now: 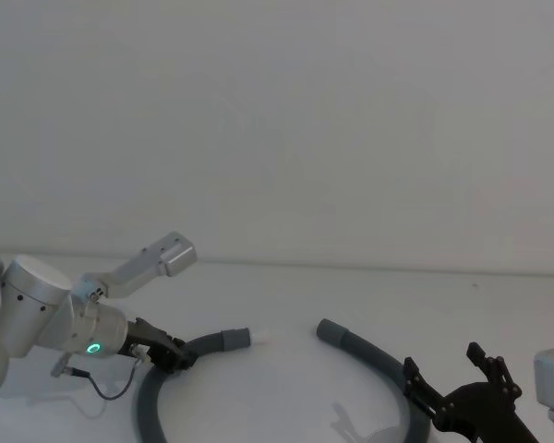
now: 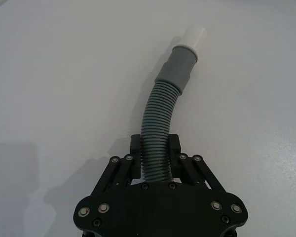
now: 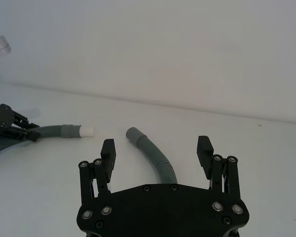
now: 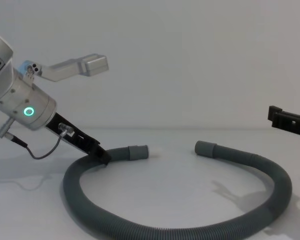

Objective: Use both hands to pick up one end of the pipe from the table, align the ends, and insert them.

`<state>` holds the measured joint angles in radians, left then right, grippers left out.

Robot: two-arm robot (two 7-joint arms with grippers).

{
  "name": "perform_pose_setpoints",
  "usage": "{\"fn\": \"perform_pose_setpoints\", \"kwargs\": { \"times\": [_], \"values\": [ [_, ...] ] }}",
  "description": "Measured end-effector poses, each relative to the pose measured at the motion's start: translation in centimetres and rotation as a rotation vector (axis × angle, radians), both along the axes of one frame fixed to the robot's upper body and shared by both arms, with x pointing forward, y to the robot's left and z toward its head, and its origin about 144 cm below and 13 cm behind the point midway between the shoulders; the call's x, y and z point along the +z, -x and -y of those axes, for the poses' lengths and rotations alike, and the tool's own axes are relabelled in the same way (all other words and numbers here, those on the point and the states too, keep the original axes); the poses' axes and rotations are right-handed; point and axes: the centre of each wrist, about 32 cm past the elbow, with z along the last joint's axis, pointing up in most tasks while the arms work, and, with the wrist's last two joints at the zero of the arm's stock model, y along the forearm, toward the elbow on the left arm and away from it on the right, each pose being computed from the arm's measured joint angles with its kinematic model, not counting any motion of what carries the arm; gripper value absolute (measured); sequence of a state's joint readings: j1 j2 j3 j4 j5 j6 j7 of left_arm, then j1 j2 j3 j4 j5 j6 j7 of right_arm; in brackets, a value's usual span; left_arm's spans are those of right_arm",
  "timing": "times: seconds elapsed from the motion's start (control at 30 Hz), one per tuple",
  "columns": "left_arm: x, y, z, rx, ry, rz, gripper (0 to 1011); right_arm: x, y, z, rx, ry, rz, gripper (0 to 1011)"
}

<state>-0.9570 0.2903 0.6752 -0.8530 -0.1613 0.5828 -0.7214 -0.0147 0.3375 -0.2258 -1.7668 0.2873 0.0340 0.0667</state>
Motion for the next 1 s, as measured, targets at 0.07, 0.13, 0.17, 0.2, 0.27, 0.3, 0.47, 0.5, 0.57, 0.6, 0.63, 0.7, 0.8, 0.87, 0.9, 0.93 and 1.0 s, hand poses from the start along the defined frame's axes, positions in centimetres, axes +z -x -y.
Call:
{"fn": "perform_pose_setpoints", "kwargs": {
  "times": [0.07, 0.13, 0.17, 0.2, 0.27, 0.3, 0.47, 0.5, 0.57, 0.6, 0.63, 0.7, 0.8, 0.87, 0.9, 0.93, 1.0],
  "values": [
    [-0.01, 0.00, 0.00, 0.000, 0.000, 0.000, 290, 0.00, 0.00, 0.00, 0.000, 0.000, 0.000, 1003],
    [-0.01, 0.00, 0.00, 0.000, 0.000, 0.000, 290, 0.00, 0.00, 0.00, 0.000, 0.000, 0.000, 1003],
    [-0.02, 0.00, 0.00, 0.000, 0.000, 0.000, 290, 0.00, 0.00, 0.00, 0.000, 0.000, 0.000, 1003],
    [-0.02, 0.00, 0.00, 0.000, 0.000, 0.000, 290, 0.00, 0.00, 0.00, 0.000, 0.000, 0.000, 1003],
    [-0.01, 0.00, 0.00, 0.000, 0.000, 0.000, 290, 0.00, 0.00, 0.00, 0.000, 0.000, 0.000, 1003],
    [-0.02, 0.00, 0.00, 0.000, 0.000, 0.000, 290, 0.00, 0.00, 0.00, 0.000, 0.000, 0.000, 1003],
    [-0.02, 0.00, 0.00, 0.000, 0.000, 0.000, 290, 0.00, 0.00, 0.00, 0.000, 0.000, 0.000, 1003],
    [-0.01, 0.00, 0.00, 0.000, 0.000, 0.000, 290, 0.00, 0.00, 0.00, 0.000, 0.000, 0.000, 1003],
    [-0.01, 0.00, 0.00, 0.000, 0.000, 0.000, 290, 0.00, 0.00, 0.00, 0.000, 0.000, 0.000, 1003],
    [-0.02, 0.00, 0.00, 0.000, 0.000, 0.000, 290, 0.00, 0.00, 0.00, 0.000, 0.000, 0.000, 1003],
    [-0.01, 0.00, 0.00, 0.000, 0.000, 0.000, 290, 0.00, 0.00, 0.00, 0.000, 0.000, 0.000, 1003],
    [-0.01, 0.00, 0.00, 0.000, 0.000, 0.000, 290, 0.00, 0.00, 0.00, 0.000, 0.000, 0.000, 1003],
    [-0.01, 0.00, 0.00, 0.000, 0.000, 0.000, 290, 0.00, 0.00, 0.00, 0.000, 0.000, 0.000, 1003],
    [-0.01, 0.00, 0.00, 0.000, 0.000, 0.000, 290, 0.00, 0.00, 0.00, 0.000, 0.000, 0.000, 1003],
    [-0.01, 0.00, 0.00, 0.000, 0.000, 0.000, 290, 0.00, 0.00, 0.00, 0.000, 0.000, 0.000, 1003],
    [-0.01, 0.00, 0.00, 0.000, 0.000, 0.000, 290, 0.00, 0.00, 0.00, 0.000, 0.000, 0.000, 1003],
    [-0.01, 0.00, 0.00, 0.000, 0.000, 0.000, 290, 0.00, 0.00, 0.00, 0.000, 0.000, 0.000, 1003]
  ]
}}
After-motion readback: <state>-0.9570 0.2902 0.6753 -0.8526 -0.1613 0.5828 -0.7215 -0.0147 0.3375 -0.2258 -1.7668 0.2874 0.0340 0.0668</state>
